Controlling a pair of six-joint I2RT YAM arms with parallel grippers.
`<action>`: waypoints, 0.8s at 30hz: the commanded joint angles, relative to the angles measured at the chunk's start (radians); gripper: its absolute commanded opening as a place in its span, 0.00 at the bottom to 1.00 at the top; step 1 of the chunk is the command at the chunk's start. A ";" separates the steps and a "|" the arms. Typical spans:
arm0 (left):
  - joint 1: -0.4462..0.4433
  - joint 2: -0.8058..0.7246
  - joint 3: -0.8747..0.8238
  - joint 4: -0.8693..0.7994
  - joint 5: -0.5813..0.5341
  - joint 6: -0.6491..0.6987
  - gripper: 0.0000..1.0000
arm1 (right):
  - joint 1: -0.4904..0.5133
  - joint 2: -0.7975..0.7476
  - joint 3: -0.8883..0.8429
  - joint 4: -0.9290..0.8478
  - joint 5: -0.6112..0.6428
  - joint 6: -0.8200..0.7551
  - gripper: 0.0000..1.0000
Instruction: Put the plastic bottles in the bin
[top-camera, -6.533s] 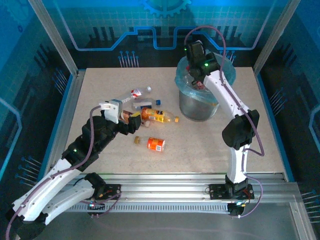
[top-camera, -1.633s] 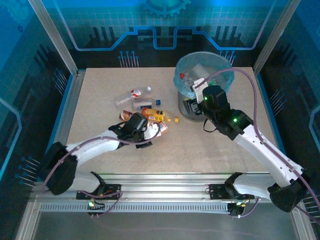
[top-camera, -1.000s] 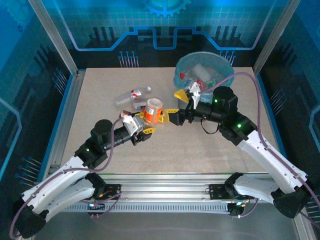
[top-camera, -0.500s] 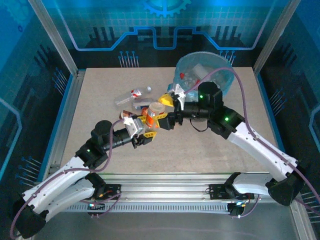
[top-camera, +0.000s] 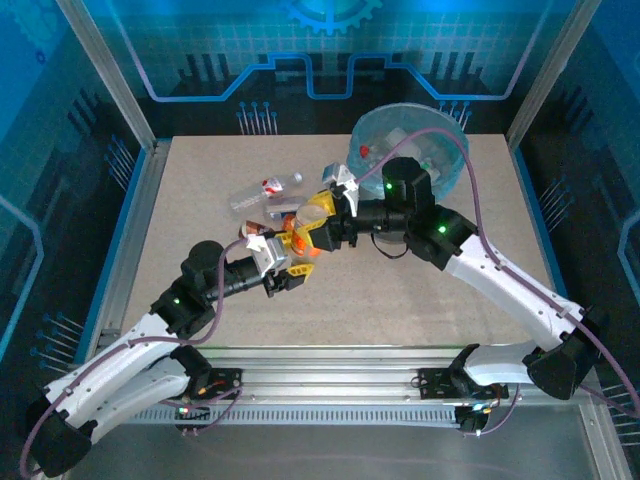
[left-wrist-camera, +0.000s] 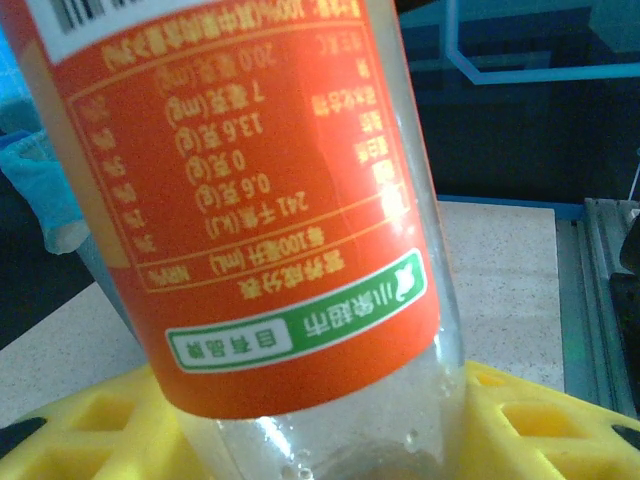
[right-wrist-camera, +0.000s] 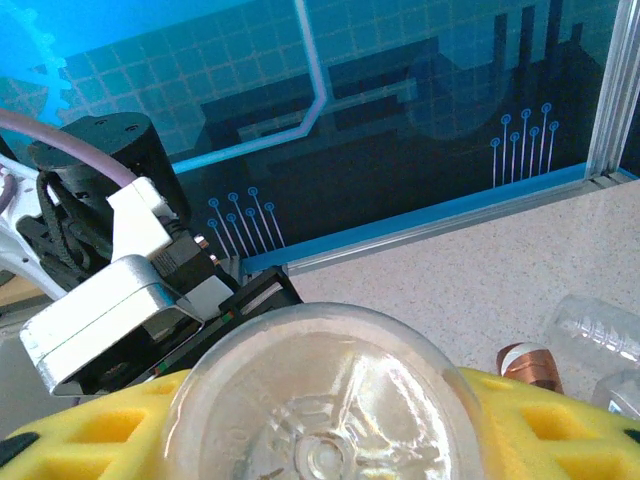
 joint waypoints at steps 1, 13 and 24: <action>-0.007 -0.010 0.015 0.031 -0.045 0.007 0.55 | 0.016 0.002 0.052 -0.041 0.061 -0.026 0.48; -0.006 -0.080 -0.012 0.037 -0.204 -0.069 0.99 | 0.007 -0.082 0.138 -0.141 0.375 -0.105 0.37; -0.006 -0.183 -0.062 0.009 -0.283 -0.087 0.99 | -0.056 -0.108 0.317 -0.212 0.833 -0.204 0.37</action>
